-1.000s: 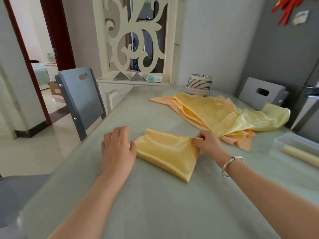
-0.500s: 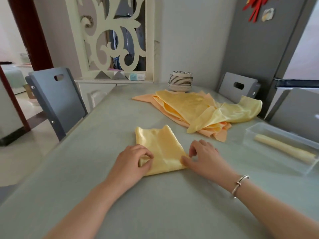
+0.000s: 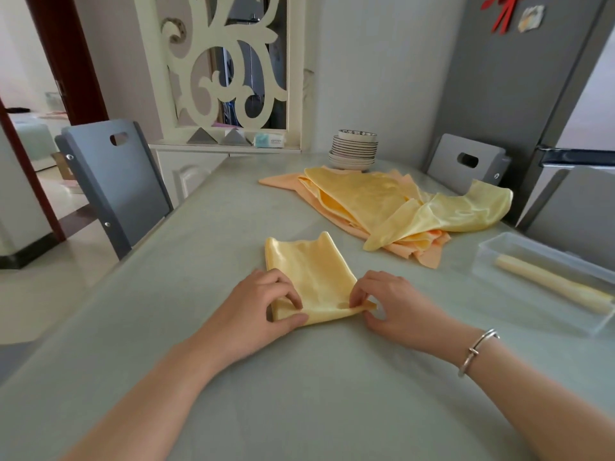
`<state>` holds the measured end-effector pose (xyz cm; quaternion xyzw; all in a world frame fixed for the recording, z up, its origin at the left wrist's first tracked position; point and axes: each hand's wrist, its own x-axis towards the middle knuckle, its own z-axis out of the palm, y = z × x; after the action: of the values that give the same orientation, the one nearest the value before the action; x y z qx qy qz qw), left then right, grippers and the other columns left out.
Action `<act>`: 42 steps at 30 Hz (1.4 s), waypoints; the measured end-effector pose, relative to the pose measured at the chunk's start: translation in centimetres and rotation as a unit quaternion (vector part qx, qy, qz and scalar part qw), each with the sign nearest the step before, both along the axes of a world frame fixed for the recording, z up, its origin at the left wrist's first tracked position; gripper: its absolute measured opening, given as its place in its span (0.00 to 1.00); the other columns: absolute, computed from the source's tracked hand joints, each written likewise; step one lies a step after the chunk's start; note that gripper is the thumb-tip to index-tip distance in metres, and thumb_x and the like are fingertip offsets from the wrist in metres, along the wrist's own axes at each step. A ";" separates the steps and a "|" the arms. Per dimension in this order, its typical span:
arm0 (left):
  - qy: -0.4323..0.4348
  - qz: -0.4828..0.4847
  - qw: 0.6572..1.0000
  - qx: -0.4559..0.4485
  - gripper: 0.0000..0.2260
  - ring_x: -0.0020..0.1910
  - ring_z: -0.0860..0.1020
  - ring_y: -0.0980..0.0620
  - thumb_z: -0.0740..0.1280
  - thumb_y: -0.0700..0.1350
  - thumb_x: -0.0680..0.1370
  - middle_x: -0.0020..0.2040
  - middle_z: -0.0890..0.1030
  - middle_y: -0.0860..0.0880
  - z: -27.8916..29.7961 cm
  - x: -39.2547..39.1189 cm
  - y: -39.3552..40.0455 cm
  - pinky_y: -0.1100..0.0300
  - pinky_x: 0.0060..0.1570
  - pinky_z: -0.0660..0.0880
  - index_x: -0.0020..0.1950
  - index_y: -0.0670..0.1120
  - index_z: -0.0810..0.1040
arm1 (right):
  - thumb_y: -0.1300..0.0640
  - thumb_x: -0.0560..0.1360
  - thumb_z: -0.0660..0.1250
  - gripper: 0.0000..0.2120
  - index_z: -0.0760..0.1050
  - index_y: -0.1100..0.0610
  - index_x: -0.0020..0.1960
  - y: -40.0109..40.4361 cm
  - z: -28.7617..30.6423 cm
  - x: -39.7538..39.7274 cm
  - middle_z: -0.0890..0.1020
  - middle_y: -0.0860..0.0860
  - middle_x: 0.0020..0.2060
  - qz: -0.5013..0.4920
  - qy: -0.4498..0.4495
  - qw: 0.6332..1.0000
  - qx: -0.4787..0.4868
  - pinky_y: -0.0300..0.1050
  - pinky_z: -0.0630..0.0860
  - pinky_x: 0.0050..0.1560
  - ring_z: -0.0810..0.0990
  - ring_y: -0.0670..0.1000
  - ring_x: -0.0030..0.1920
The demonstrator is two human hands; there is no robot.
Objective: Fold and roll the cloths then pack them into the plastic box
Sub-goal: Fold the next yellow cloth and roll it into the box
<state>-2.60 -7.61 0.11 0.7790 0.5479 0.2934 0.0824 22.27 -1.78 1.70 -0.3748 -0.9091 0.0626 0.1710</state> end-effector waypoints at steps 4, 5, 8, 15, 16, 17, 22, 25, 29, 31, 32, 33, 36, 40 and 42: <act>0.043 -0.007 0.999 0.011 0.13 0.45 0.74 0.62 0.64 0.62 0.66 0.43 0.77 0.62 0.5 -0.3 -0.7 0.62 0.49 0.72 0.43 0.56 0.78 | 0.56 0.73 0.65 0.04 0.76 0.49 0.47 0.0 -0.4 -0.2 0.75 0.41 0.43 -0.031 0.031 0.999 0.003 0.38 0.67 0.51 0.73 0.43 0.47; 0.041 -0.003 0.999 0.008 0.12 0.44 0.75 0.62 0.64 0.60 0.66 0.42 0.77 0.62 0.6 -0.3 -0.8 0.61 0.49 0.72 0.42 0.55 0.78 | 0.55 0.74 0.65 0.03 0.76 0.49 0.47 -0.1 -0.5 -0.3 0.76 0.42 0.42 -0.043 0.055 0.998 -0.012 0.35 0.67 0.50 0.73 0.41 0.46; 0.014 0.016 1.000 -0.012 0.06 0.43 0.77 0.60 0.67 0.54 0.66 0.41 0.78 0.61 0.8 -0.3 -1.0 0.61 0.46 0.74 0.40 0.54 0.77 | 0.54 0.75 0.66 0.02 0.77 0.50 0.45 -0.1 -0.4 -0.3 0.78 0.42 0.40 -0.086 0.120 0.985 -0.090 0.27 0.67 0.45 0.74 0.38 0.45; -0.100 0.106 0.988 -0.057 0.06 0.46 0.76 0.62 0.71 0.48 0.73 0.41 0.80 0.57 -0.3 -0.6 -0.2 0.67 0.45 0.70 0.37 0.55 0.76 | 0.55 0.73 0.69 0.01 0.77 0.51 0.43 -0.1 -0.5 -0.9 0.79 0.50 0.38 -0.144 0.182 0.963 -0.135 0.38 0.72 0.42 0.77 0.48 0.41; -0.116 0.113 0.985 -0.065 0.07 0.46 0.76 0.61 0.71 0.48 0.73 0.40 0.80 0.57 -0.4 -0.6 0.0 0.66 0.45 0.70 0.37 0.56 0.76 | 0.55 0.73 0.69 0.01 0.77 0.51 0.43 -0.1 -0.5 -1.0 0.79 0.50 0.38 -0.148 0.185 0.962 -0.133 0.39 0.72 0.42 0.77 0.49 0.41; -0.127 0.122 0.982 -0.071 0.07 0.45 0.77 0.59 0.71 0.47 0.73 0.40 0.80 0.56 -0.5 -0.5 0.1 0.65 0.44 0.70 0.37 0.56 0.76 | 0.55 0.73 0.69 0.01 0.76 0.51 0.43 -0.1 -0.6 -1.0 0.79 0.50 0.38 -0.151 0.187 0.962 -0.129 0.38 0.71 0.41 0.76 0.49 0.41; -0.113 0.159 0.979 -0.063 0.06 0.31 0.72 0.59 0.69 0.46 0.74 0.36 0.79 0.55 -0.6 0.4 0.4 0.65 0.34 0.65 0.40 0.54 0.73 | 0.51 0.75 0.66 0.03 0.73 0.49 0.47 0.0 -0.9 -1.4 0.76 0.44 0.38 -0.165 0.125 0.975 -0.081 0.41 0.66 0.48 0.71 0.43 0.44; -0.066 0.167 0.983 -0.032 0.10 0.36 0.72 0.57 0.70 0.45 0.73 0.31 0.76 0.55 -0.7 0.6 0.4 0.59 0.42 0.69 0.42 0.54 0.69 | 0.48 0.75 0.64 0.06 0.69 0.48 0.49 0.0 -1.0 -1.5 0.74 0.42 0.39 -0.159 0.052 0.986 -0.018 0.42 0.65 0.50 0.69 0.45 0.47; -0.021 0.146 0.988 0.039 0.11 0.41 0.70 0.55 0.73 0.44 0.71 0.33 0.74 0.57 -0.4 0.5 0.4 0.58 0.44 0.67 0.42 0.54 0.70 | 0.53 0.75 0.66 0.08 0.69 0.48 0.52 0.1 -1.1 -1.6 0.68 0.42 0.46 -0.116 0.021 0.991 0.069 0.40 0.64 0.54 0.66 0.46 0.50; 0.035 0.115 0.990 0.075 0.09 0.43 0.68 0.55 0.73 0.42 0.70 0.36 0.75 0.60 -0.2 0.5 0.4 0.61 0.45 0.63 0.40 0.54 0.75 | 0.58 0.73 0.68 0.10 0.72 0.48 0.51 0.1 -1.2 -1.6 0.69 0.44 0.47 -0.090 -0.002 0.989 0.116 0.40 0.64 0.53 0.67 0.48 0.51; 0.057 0.100 0.989 0.091 0.09 0.43 0.68 0.56 0.73 0.41 0.70 0.37 0.76 0.60 -0.2 0.6 0.5 0.61 0.45 0.62 0.39 0.54 0.76 | 0.60 0.72 0.68 0.10 0.73 0.48 0.50 0.1 -1.3 -1.5 0.71 0.44 0.48 -0.079 -0.014 0.988 0.130 0.40 0.64 0.53 0.68 0.49 0.51; 0.071 0.086 0.989 0.101 0.10 0.42 0.69 0.56 0.74 0.39 0.69 0.37 0.77 0.60 -0.2 0.6 0.5 0.62 0.45 0.63 0.38 0.53 0.78 | 0.61 0.71 0.68 0.11 0.74 0.47 0.49 0.1 -1.3 -1.5 0.72 0.44 0.48 -0.069 -0.026 0.988 0.137 0.40 0.63 0.53 0.69 0.49 0.51; 0.093 0.067 0.987 0.109 0.09 0.41 0.73 0.56 0.74 0.39 0.68 0.36 0.79 0.60 -0.2 0.3 0.5 0.63 0.45 0.64 0.38 0.53 0.79 | 0.64 0.69 0.67 0.13 0.75 0.47 0.48 0.1 -1.3 -1.2 0.77 0.42 0.45 -0.041 -0.046 0.986 0.156 0.39 0.61 0.54 0.73 0.49 0.52; 0.083 0.064 0.990 0.095 0.02 0.43 0.74 0.57 0.70 0.49 0.71 0.39 0.80 0.60 0.1 0.0 0.1 0.62 0.48 0.67 0.42 0.54 0.81 | 0.57 0.70 0.65 0.14 0.76 0.45 0.54 0.0 -0.7 -0.6 0.76 0.38 0.48 -0.033 -0.068 0.990 0.121 0.40 0.58 0.64 0.70 0.44 0.58; 0.062 0.062 0.994 0.067 0.06 0.45 0.75 0.58 0.71 0.52 0.71 0.43 0.80 0.60 0.2 -0.1 -0.1 0.63 0.49 0.69 0.45 0.54 0.81 | 0.53 0.71 0.64 0.14 0.75 0.44 0.56 0.0 -0.4 -0.3 0.75 0.37 0.50 -0.037 -0.056 0.994 0.086 0.40 0.56 0.67 0.67 0.42 0.60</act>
<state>-2.66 -7.71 0.33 0.7641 0.5782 0.2852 -0.0218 21.96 -1.78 1.32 -0.3950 -0.9047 -0.0430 0.1536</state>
